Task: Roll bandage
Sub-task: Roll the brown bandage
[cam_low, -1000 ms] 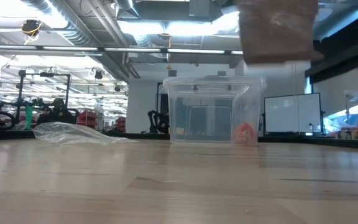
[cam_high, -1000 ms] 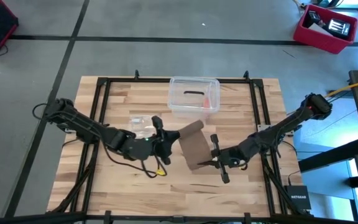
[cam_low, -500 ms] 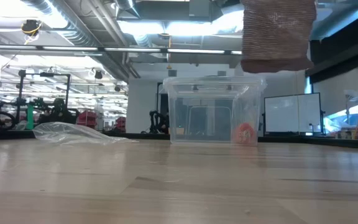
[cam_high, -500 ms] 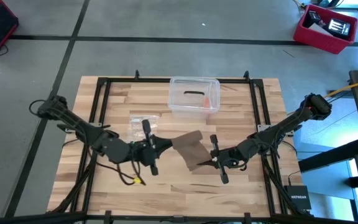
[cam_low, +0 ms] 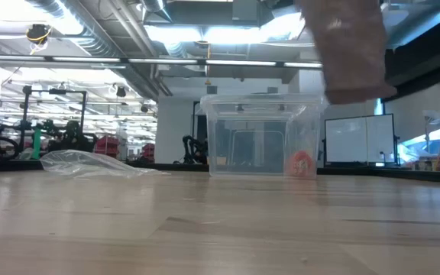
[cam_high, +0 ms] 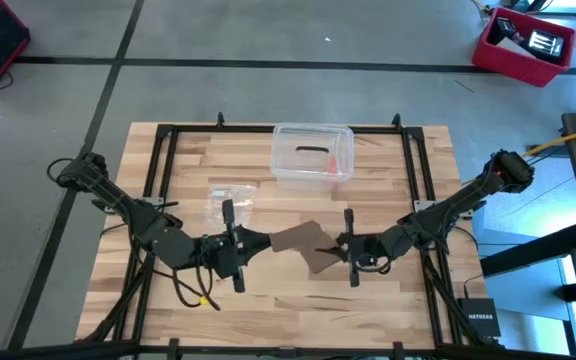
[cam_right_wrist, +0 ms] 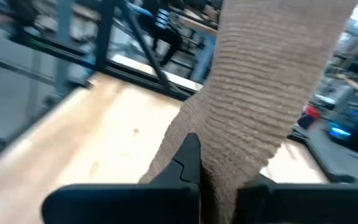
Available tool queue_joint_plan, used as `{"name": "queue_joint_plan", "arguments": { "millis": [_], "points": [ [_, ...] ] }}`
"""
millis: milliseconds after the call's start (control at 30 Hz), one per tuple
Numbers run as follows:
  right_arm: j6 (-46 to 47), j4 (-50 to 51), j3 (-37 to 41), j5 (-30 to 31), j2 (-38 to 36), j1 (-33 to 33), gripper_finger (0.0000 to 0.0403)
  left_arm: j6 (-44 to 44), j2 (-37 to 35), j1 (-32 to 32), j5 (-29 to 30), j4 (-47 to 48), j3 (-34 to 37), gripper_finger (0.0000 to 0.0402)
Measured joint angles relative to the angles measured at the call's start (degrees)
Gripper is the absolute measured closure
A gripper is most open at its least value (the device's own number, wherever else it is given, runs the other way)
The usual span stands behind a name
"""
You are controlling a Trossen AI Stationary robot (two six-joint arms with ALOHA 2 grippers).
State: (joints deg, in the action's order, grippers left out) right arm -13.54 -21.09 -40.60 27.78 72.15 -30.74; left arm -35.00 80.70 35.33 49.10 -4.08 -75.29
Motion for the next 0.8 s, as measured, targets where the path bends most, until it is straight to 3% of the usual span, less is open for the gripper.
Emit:
{"name": "queue_joint_plan", "arguments": {
  "millis": [233,567,800],
  "points": [
    [-2.4,2.7,0.0,6.4,-0.8,0.2,0.0402,-0.3,-0.6,0.0,0.4,-0.9,0.0,0.0401],
    [1.3,-2.0,0.0,-4.1,-0.8,0.6,0.0402,-3.0,-0.5,-4.6,4.7,-1.1,0.0,0.0401],
    [-4.9,-4.1,-3.5,-2.9,-0.7,-3.8,0.0402,-1.7,-0.5,-7.7,6.6,4.9,0.0,0.0401]
  ]
}}
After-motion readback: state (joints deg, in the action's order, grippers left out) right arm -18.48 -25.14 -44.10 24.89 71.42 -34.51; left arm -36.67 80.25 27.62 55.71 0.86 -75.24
